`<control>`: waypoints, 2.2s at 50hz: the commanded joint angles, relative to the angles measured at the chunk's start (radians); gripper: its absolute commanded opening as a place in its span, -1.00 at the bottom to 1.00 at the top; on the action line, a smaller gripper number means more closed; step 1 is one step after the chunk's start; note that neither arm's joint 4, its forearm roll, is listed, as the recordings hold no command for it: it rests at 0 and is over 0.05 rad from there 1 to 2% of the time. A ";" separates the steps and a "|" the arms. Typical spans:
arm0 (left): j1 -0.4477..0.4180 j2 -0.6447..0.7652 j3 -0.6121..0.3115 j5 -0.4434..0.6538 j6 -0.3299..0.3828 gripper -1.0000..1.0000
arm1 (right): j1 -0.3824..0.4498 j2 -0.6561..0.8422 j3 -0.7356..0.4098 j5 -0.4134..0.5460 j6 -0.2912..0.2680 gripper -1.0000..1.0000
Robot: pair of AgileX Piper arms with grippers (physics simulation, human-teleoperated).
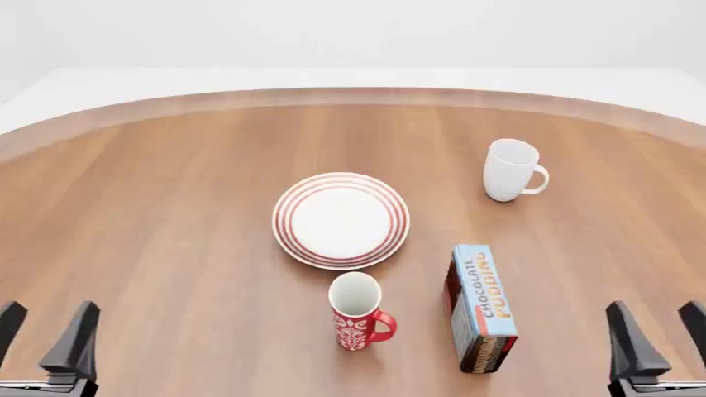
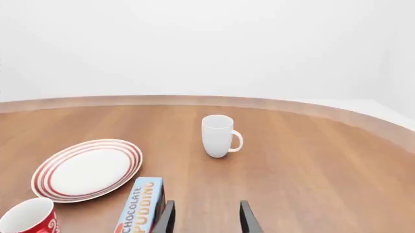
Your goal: Pick up the red mug and put it on the plate
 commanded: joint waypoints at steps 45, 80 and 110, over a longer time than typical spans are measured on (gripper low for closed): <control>0.000 0.004 -0.003 -0.001 0.000 1.00 | 0.439 0.390 -0.587 0.342 -0.212 1.00; 0.000 0.004 -0.003 -0.001 0.000 1.00 | 0.601 0.699 -0.806 0.536 -0.198 1.00; 0.000 0.004 -0.003 -0.001 0.000 1.00 | 0.640 0.910 -0.843 0.582 -0.171 1.00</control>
